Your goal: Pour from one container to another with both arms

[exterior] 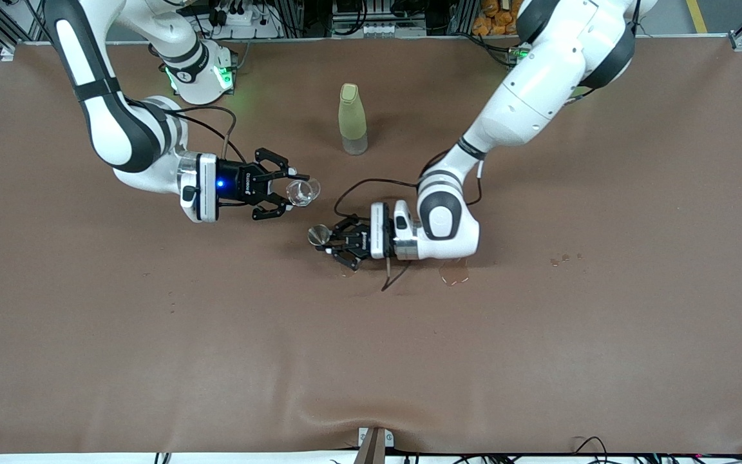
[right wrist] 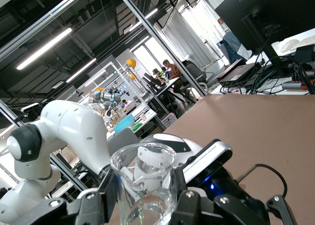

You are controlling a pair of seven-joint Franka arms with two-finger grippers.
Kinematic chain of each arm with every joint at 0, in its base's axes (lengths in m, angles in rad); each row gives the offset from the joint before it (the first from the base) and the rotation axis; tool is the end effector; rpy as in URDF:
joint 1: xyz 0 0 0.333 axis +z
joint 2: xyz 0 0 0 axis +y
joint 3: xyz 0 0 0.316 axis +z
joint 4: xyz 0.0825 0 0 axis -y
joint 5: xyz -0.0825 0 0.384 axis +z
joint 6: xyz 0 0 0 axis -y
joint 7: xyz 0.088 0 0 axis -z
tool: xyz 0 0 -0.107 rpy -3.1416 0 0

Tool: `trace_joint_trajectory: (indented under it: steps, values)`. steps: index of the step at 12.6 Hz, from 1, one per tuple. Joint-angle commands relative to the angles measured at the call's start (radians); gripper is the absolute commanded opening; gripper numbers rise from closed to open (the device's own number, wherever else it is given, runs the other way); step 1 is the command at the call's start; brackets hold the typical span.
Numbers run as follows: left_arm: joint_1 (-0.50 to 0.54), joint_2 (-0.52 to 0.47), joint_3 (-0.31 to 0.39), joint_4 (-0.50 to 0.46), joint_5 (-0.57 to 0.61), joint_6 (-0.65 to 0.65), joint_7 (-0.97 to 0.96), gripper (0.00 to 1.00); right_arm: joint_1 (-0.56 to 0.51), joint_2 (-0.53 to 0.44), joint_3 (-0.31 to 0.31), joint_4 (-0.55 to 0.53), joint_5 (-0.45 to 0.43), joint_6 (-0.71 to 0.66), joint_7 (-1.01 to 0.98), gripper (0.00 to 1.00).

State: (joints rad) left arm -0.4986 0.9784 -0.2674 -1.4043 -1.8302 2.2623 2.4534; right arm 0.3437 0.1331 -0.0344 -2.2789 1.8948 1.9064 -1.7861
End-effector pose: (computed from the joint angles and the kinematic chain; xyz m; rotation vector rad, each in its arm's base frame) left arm 0.5433 -0.4984 0.1478 1.3212 -1.2991 1.1049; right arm 0.4908 0.2287 0.3308 -1.5644 -0.6172 -0.8044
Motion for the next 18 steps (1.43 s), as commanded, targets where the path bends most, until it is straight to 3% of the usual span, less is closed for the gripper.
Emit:
trace_joint_trajectory:
  steps: [1,4,18]
  values:
    - [-0.108,0.029,0.091,0.067,-0.102,0.022,0.015,0.00,0.006,0.000,-0.010,-0.030,0.030,-0.001,-0.004,0.14]
    - [-0.190,0.029,0.168,0.079,-0.190,0.022,0.015,0.00,-0.021,0.017,-0.013,-0.037,0.030,-0.007,0.023,0.14]
    - [-0.187,0.029,0.168,0.071,-0.195,0.022,0.013,0.00,-0.023,0.062,-0.013,-0.067,0.030,-0.006,0.339,0.13]
